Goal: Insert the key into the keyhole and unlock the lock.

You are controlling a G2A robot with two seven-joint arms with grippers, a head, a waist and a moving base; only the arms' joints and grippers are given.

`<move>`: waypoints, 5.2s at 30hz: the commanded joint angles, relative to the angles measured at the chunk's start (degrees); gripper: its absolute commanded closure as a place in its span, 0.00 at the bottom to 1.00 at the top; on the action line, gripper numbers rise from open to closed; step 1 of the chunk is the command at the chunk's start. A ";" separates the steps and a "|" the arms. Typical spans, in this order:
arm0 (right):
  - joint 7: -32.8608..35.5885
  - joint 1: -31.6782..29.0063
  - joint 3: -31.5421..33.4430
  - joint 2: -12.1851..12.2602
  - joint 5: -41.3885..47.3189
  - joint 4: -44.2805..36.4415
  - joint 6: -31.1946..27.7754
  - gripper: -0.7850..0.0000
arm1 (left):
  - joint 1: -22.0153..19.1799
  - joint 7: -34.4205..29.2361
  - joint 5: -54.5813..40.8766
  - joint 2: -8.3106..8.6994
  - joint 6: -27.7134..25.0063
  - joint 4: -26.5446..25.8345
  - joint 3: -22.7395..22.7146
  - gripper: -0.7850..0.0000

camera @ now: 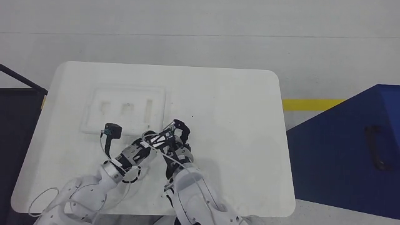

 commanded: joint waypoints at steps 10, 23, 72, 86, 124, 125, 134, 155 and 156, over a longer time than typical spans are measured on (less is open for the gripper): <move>-2.66 -2.69 2.71 0.86 0.45 -3.15 -1.80 1.00 | 1.59 14.94 20.35 -0.52 0.66 -2.01 0.79 1.00; -4.21 -3.89 3.12 1.65 1.67 -4.17 -2.86 1.00 | 3.81 45.10 58.10 -1.87 11.80 2.64 5.95 1.00; -8.65 -9.34 7.66 3.92 1.21 -10.01 0.58 1.00 | 5.44 52.16 97.26 -3.96 40.57 7.63 8.87 1.00; -9.33 -11.76 9.76 4.85 2.36 -12.04 -0.65 1.00 | 4.22 49.29 91.24 -3.88 24.99 6.39 8.03 0.00; -3.70 -4.00 2.73 1.88 -10.14 -5.15 22.81 0.00 | 13.37 58.05 35.90 -3.32 2.09 2.72 -17.32 0.00; -4.53 -3.60 1.95 2.19 -10.92 -5.24 25.19 0.00 | 13.37 58.05 35.90 -3.32 2.09 2.72 -17.32 0.00; -5.78 -1.41 -1.24 3.12 -9.90 -4.99 29.91 0.00 | 13.37 58.05 35.90 -3.32 2.09 2.72 -17.32 0.00; -5.77 -1.44 -1.21 3.11 -9.94 -5.00 29.86 0.00 | 13.37 58.05 35.90 -3.32 2.09 2.72 -17.32 0.00; -5.77 -1.44 -1.21 3.11 -9.94 -5.00 29.86 0.00 | 13.37 58.05 35.90 -3.32 2.09 2.72 -17.32 0.00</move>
